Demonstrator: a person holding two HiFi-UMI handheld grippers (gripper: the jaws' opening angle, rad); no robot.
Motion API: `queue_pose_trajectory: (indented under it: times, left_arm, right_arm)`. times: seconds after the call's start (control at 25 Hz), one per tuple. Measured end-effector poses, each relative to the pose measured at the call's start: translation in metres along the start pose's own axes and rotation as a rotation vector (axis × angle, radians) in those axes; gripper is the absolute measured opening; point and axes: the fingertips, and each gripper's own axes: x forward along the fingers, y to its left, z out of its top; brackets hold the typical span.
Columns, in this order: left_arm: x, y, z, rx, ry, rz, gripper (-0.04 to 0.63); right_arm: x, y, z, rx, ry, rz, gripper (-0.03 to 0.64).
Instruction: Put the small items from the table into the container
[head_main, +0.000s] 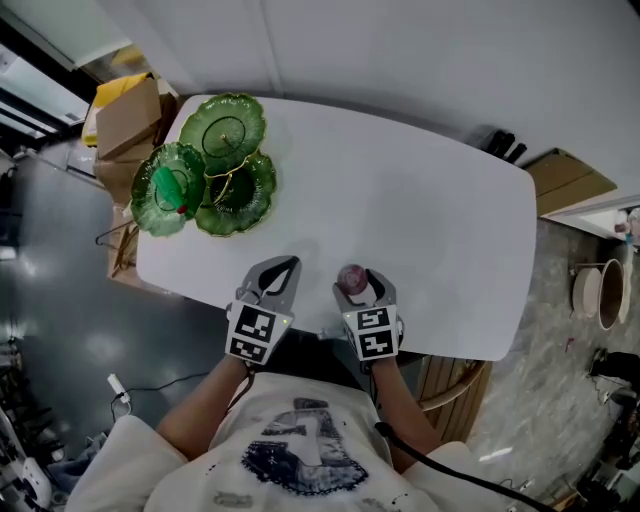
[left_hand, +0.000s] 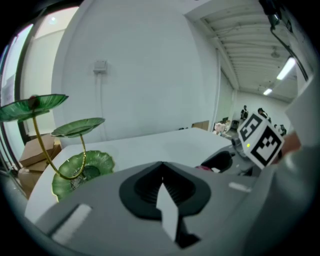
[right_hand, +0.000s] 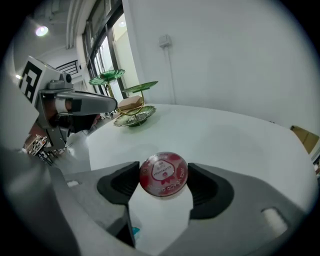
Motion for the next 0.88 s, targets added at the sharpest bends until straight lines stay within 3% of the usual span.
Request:
queue_pose_trajectory:
  times: [0.52, 0.88]
  left_arm:
    - [-0.038, -0.005, 0.036, 0.057, -0.073, 0.094, -0.012]
    - [-0.075, 0.022, 0.049, 0.069, -0.101, 0.173, -0.012]
  right_arm:
    - [-0.065, 0.0, 0.056, 0.033, -0.199, 0.02, 0.298]
    - [-0.073, 0.029, 0.102, 0.002, -0.276, 0.073, 0.298]
